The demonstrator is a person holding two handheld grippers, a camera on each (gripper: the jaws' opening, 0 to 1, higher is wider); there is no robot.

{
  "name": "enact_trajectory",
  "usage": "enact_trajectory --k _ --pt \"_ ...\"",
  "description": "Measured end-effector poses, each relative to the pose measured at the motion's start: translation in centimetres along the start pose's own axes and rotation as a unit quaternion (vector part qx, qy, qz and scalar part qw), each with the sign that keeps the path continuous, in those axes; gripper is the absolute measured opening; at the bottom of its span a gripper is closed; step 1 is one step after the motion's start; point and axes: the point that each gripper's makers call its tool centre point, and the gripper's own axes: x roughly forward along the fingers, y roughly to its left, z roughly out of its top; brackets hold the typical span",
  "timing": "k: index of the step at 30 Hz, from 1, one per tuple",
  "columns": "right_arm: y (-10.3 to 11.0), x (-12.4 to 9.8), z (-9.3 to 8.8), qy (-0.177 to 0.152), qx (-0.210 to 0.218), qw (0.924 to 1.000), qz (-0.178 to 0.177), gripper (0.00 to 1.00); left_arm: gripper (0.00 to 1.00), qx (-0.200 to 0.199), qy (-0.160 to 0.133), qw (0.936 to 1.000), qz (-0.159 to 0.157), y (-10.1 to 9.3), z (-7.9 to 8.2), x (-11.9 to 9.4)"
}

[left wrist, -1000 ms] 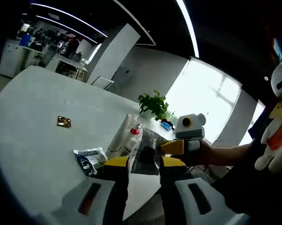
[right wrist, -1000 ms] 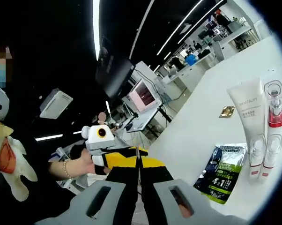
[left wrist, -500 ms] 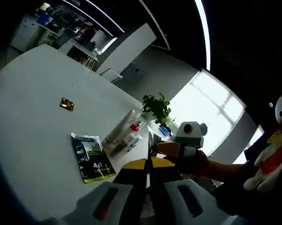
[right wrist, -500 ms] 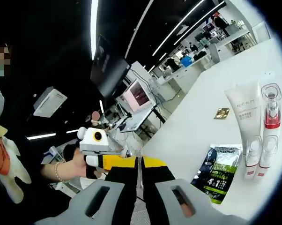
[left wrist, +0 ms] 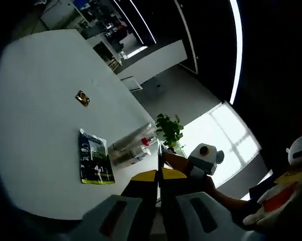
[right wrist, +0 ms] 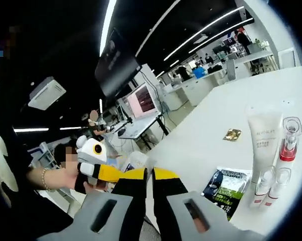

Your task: Arrange the skincare products in the storage area until every visible bottle or jar stands upright without overlapping.

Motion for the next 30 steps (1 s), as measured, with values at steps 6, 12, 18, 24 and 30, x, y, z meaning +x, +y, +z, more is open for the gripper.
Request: enact_trajectory --k 6,12,18,24,30 --pt "0.1 0.1 0.1 0.013 -0.035 0.9993 -0.008 0.01 0.04 -0.005 0.008 1.0 -0.001 0.3 -0.1 -0.2" --pt "-1.0 1.5 -1.6 0.052 -0.068 0.9943 -0.063 0.01 0.04 0.007 0.023 0.9977 0.063 2.4 -0.1 -0.1" --pt "-1.4 2.7 -2.0 0.061 -0.079 0.9918 -0.081 0.01 0.04 0.01 0.017 0.995 0.098 3.6 0.5 -0.4" --pt "-2.3 3.7 -2.7 0.074 -0.076 0.9902 -0.091 0.01 0.05 0.006 0.02 0.9903 0.137 5.7 0.9 -0.6" --pt "-3.5 4.7 -3.9 0.093 -0.072 0.9879 -0.101 0.01 0.03 -0.006 0.029 0.9865 0.161 7.3 0.7 -0.6"
